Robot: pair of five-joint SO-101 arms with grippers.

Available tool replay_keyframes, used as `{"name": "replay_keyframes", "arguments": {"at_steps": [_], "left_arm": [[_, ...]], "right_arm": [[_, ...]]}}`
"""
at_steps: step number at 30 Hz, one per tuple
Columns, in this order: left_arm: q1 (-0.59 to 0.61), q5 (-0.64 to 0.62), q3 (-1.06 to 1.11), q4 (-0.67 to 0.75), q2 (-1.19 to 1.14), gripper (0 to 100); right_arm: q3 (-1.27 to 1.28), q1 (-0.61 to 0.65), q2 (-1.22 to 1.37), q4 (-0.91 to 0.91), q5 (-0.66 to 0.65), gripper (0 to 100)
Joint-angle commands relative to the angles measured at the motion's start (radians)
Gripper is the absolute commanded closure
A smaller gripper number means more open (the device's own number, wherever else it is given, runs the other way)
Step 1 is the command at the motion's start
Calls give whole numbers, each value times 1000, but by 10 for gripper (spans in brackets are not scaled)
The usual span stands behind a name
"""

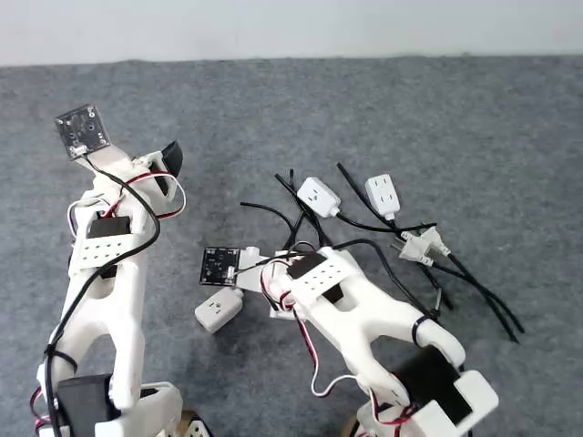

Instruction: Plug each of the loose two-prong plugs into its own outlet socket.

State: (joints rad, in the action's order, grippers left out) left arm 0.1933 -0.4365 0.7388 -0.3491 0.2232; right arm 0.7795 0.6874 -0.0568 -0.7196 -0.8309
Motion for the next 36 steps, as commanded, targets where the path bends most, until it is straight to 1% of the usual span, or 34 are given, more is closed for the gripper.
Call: {"name": "replay_keyframes", "arguments": {"at_steps": [1, 4, 5, 10, 11, 20, 25, 30, 36], "left_arm": [[-3, 12, -50, 14, 5, 732], [-3, 14, -50, 15, 5, 732], [-3, 14, -50, 15, 3, 732], [-3, 14, -50, 15, 3, 732], [-3, 14, -50, 15, 3, 732], [-3, 15, -50, 15, 3, 732], [-3, 44, -50, 15, 3, 732], [-3, 46, -50, 15, 3, 732], [3, 48, -54, 15, 3, 732]], "right_arm": [[-43, 38, 8, -15, 17, 757], [-43, 39, 12, -8, 17, 766], [-43, 39, 12, -7, 17, 790], [-43, 59, 13, -5, 11, 979], [-43, 59, 13, -2, 11, 994], [-40, 59, 13, 5, 14, 988], [-38, 54, 2, 2, 15, 988], [-44, 61, -7, -59, 15, 988], [-35, 53, -45, -73, 29, 968]]}}
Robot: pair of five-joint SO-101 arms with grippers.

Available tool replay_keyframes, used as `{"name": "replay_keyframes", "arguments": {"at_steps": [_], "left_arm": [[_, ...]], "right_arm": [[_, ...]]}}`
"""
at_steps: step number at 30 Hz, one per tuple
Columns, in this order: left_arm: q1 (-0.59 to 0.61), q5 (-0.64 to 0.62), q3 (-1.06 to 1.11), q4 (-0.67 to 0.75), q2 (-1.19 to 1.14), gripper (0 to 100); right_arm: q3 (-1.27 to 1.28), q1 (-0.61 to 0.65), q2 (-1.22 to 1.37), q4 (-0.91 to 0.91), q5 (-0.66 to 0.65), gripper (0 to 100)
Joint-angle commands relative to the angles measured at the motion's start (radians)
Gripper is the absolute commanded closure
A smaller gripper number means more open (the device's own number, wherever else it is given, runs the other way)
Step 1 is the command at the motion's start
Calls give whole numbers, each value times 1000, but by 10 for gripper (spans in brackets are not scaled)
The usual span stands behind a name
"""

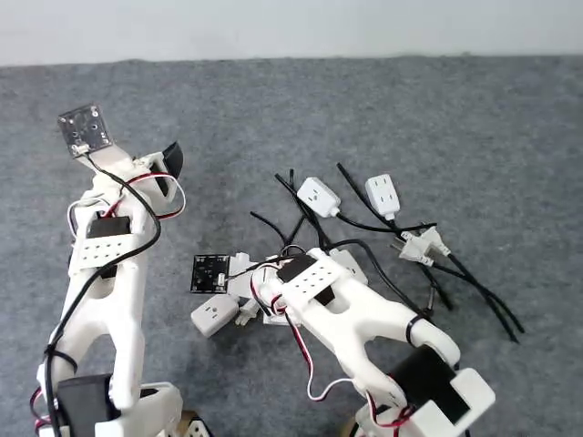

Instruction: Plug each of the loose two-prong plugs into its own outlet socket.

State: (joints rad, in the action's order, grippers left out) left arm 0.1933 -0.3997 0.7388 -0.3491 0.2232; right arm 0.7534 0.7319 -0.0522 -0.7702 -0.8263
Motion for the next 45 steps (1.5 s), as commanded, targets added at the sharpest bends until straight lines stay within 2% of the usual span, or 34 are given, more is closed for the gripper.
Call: {"name": "replay_keyframes", "arguments": {"at_steps": [1, 5, 8, 13, 16, 19, 26, 38, 45], "left_arm": [[8, 9, -56, 15, 3, 732], [84, -31, -82, 14, 5, 732], [138, -69, -90, 15, 5, 732], [152, -72, -104, 15, 3, 732], [170, -72, -107, 17, 3, 732], [196, -72, -99, 71, 3, 732], [201, -74, -159, 74, -87, 732], [276, -130, -328, 15, -267, 732], [304, -169, -346, 15, -293, 732]], "right_arm": [[-9, 8, -50, -22, 37, 947], [-15, 8, -48, -18, 40, 825], [-37, 8, -47, -18, 38, 782], [-77, 16, -45, -22, -83, 783], [-94, 27, -53, -44, -97, 782], [-167, 25, -54, -153, -120, 780], [-328, 30, -54, -346, -160, 779], [-258, 116, 76, -282, -224, 779], [-259, 162, 150, -265, -221, 779]]}}
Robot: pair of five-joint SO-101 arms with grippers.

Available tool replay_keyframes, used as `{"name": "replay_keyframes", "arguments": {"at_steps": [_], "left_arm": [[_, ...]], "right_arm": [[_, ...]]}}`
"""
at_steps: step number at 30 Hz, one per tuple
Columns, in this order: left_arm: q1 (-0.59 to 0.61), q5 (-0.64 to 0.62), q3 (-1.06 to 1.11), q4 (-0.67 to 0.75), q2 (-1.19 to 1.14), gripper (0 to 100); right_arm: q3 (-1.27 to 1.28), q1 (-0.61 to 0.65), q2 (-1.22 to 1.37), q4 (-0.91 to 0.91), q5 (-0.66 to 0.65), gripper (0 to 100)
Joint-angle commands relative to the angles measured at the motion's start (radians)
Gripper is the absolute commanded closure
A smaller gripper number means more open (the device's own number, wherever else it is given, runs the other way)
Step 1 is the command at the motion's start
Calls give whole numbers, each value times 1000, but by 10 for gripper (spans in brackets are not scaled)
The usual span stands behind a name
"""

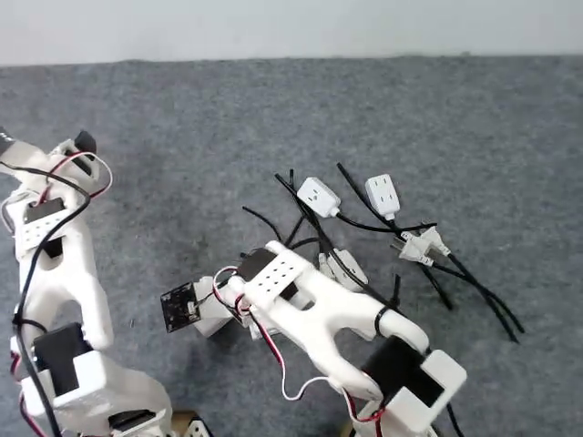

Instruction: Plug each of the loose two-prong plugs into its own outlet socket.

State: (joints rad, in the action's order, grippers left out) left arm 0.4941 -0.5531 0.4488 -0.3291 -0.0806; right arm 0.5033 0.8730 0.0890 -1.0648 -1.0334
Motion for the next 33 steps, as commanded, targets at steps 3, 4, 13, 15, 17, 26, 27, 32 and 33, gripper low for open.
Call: {"name": "replay_keyframes", "arguments": {"at_steps": [3, 4, 13, 15, 17, 26, 27, 32, 33], "left_arm": [[3, -15, -56, -5, 9, 732], [3, -15, -56, -5, 9, 732], [0, -14, -56, -5, 9, 732], [0, -14, -56, -5, 8, 732], [-2, -12, -56, -5, 8, 732], [-2, -11, -56, -5, 6, 732], [-2, -11, -56, -5, 6, 732], [-3, -9, -56, -5, 6, 732], [-3, -9, -56, -5, 5, 732]], "right_arm": [[-17, 21, 33, 73, -9, 783], [-17, 21, 44, 77, -9, 783], [-18, 21, 76, 77, -15, 988], [-17, 18, 76, 76, -15, 989], [-17, 16, 74, 76, -15, 989], [-18, -18, 71, 90, -29, 989], [-26, -30, 71, 88, -28, 989], [-83, -84, 25, 15, -8, 989], [-92, -91, 7, -5, -8, 989]]}}
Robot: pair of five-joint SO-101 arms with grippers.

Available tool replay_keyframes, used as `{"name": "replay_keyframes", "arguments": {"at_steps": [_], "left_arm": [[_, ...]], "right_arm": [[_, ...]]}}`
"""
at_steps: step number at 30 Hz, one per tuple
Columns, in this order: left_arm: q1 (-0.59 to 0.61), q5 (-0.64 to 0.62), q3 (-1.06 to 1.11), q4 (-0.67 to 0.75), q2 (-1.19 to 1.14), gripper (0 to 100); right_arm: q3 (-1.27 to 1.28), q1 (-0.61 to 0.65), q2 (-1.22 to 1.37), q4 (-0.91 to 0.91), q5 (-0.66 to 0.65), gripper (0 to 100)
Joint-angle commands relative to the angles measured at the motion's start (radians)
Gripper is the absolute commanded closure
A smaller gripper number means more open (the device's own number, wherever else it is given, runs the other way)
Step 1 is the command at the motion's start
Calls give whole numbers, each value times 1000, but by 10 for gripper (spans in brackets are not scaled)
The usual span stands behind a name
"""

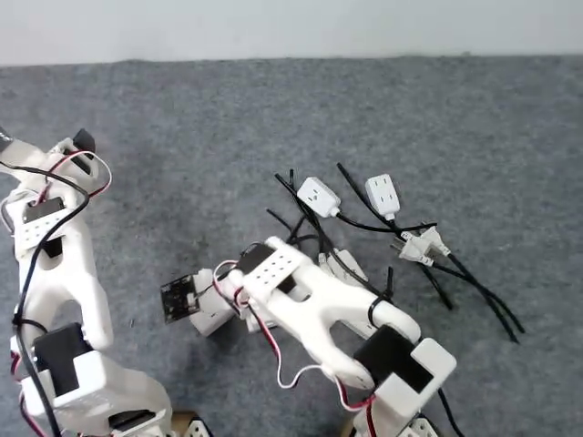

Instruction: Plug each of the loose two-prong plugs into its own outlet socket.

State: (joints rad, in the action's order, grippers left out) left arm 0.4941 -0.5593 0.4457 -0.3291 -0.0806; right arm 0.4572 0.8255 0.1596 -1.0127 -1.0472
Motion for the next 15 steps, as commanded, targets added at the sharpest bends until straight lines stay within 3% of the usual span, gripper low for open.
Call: {"name": "replay_keyframes", "arguments": {"at_steps": [1, 9, 15], "left_arm": [[-9, -2, -56, -5, 3, 732], [-68, 63, -59, -48, 9, 732], [-109, 123, -64, -55, 9, 732]], "right_arm": [[-51, -51, -82, -71, 6, 989], [-68, -174, -326, -85, 8, 989], [-141, -268, -544, -117, 118, 990]]}}
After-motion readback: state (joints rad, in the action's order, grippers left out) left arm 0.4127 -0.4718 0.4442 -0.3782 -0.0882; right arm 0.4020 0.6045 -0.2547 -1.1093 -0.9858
